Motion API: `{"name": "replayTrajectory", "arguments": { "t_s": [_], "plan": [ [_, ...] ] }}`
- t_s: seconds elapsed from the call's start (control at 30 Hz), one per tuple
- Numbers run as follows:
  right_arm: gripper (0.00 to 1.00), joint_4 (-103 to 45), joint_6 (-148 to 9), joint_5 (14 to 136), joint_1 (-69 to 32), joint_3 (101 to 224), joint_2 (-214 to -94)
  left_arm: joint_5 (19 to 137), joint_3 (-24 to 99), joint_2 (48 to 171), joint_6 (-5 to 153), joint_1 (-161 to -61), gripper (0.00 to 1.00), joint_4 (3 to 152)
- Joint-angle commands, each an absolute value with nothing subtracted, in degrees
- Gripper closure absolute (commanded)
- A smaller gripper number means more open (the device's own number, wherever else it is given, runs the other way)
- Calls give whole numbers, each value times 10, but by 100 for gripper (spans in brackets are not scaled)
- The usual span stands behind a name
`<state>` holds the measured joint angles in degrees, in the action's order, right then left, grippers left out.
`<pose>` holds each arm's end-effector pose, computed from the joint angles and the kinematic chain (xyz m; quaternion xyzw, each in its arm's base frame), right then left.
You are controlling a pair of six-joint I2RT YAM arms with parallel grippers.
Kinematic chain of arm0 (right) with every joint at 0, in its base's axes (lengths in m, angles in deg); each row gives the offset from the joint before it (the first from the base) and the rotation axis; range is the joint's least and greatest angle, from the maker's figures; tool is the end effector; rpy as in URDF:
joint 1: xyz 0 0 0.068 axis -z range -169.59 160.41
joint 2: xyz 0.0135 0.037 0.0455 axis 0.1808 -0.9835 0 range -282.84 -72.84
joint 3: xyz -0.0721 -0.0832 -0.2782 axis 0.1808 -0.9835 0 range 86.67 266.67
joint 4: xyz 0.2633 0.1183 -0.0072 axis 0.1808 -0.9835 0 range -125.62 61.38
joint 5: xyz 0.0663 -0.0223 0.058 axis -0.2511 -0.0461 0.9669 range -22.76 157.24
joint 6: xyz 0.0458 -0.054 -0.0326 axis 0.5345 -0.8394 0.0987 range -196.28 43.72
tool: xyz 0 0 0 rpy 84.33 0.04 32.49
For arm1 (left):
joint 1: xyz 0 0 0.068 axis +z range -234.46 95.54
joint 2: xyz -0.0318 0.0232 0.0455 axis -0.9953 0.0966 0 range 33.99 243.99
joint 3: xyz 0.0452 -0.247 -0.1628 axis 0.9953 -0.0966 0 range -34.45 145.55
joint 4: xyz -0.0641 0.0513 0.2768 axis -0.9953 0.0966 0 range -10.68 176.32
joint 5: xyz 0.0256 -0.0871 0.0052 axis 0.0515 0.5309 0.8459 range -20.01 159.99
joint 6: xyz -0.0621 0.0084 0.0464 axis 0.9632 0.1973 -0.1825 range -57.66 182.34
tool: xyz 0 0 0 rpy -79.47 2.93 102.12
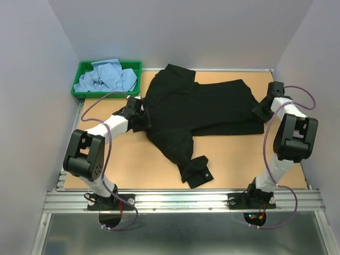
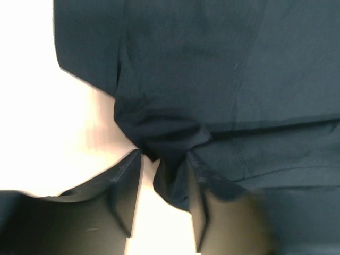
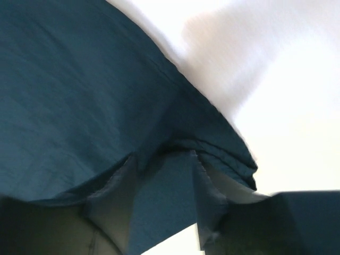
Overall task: Fold and stack the long sleeve shirts
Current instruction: Fold the shirt
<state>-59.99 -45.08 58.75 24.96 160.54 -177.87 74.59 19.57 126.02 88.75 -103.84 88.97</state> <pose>0.4093 -0.1163 0.1802 0.3927 0.8858 -0.0369 0.2446 0.3545 -0.1304 0.1794 -0.0427 0.9309 -0.1749 0.3179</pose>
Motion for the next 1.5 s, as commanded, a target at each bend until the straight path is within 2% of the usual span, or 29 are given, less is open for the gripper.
{"name": "replayTrajectory", "arguments": {
  "t_s": [0.0,0.07,0.17,0.47,0.6,0.73,0.77,0.9,0.97,1.13,1.37,1.47],
  "plan": [
    [47,-579,-482,589,247,1660,-1762,727,240,1234,885,-1034,38,882],
    [42,-578,-488,588,238,1657,-1744,727,246,1224,884,-1034,29,885],
    [42,-574,-482,579,230,1631,-1716,731,250,1207,885,-1034,16,887],
    [44,-538,-463,585,230,1514,-1683,715,207,1162,877,-1030,16,887],
    [41,-522,-552,650,196,1478,-1642,704,174,1127,868,-1027,15,882],
    [31,-523,-611,697,76,1436,-1558,651,132,1092,855,-1025,13,873],
    [30,-523,-617,707,75,1424,-1557,647,126,1087,854,-1024,9,871],
    [27,-529,-648,730,-78,1369,-1476,636,96,1062,847,-1022,1,864],
    [21,-535,-655,733,-162,1358,-1452,627,79,1046,846,-1021,1,857],
    [18,-542,-644,757,-312,1340,-1420,606,65,1025,833,-1018,1,863],
    [18,-545,-633,770,-426,1333,-1458,581,47,981,823,-1017,1,856],
    [19,-546,-630,780,-439,1328,-1471,574,38,978,826,-1017,1,848]
  ]
}}
